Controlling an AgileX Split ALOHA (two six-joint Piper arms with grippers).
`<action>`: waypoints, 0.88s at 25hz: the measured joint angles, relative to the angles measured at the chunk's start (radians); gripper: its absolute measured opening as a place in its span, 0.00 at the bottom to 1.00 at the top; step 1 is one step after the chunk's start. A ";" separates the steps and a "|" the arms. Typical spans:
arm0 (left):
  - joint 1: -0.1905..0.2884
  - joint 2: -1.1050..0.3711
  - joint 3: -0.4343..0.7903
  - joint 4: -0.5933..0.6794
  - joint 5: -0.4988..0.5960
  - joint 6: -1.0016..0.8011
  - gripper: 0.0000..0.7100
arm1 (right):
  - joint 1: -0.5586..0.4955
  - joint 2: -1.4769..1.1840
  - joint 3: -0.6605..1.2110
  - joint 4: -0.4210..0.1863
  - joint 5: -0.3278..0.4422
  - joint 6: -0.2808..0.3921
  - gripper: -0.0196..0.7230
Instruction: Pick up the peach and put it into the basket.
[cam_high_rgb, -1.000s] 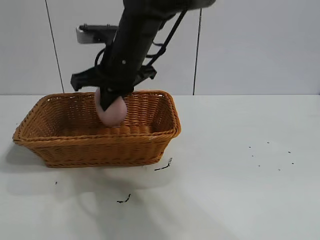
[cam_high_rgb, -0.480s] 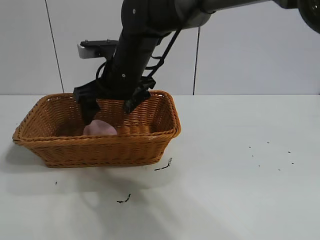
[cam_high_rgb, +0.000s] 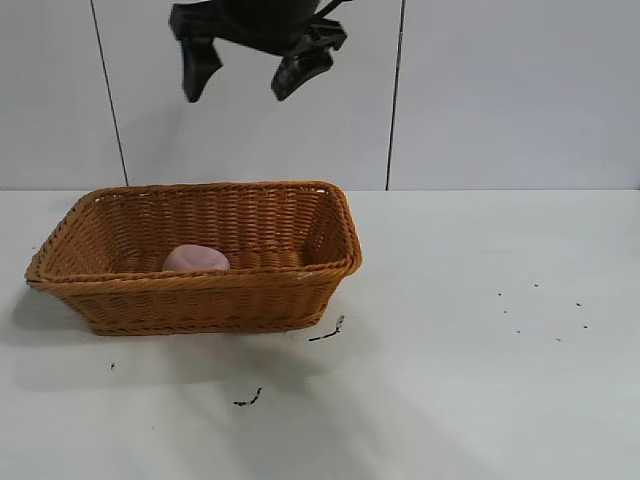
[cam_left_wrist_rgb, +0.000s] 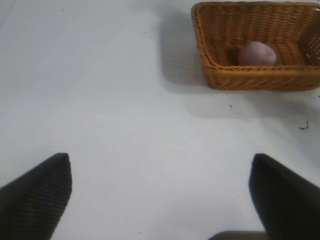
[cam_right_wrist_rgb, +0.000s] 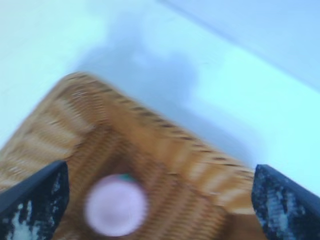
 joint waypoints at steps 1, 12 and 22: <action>0.000 0.000 0.000 0.000 0.000 0.000 0.98 | -0.041 0.000 0.000 -0.003 0.017 0.000 0.96; 0.000 0.000 0.000 0.000 0.000 0.000 0.98 | -0.228 -0.006 0.003 -0.030 0.099 0.002 0.96; 0.000 0.000 0.000 0.000 0.000 0.000 0.98 | -0.228 -0.269 0.336 -0.040 0.098 0.034 0.96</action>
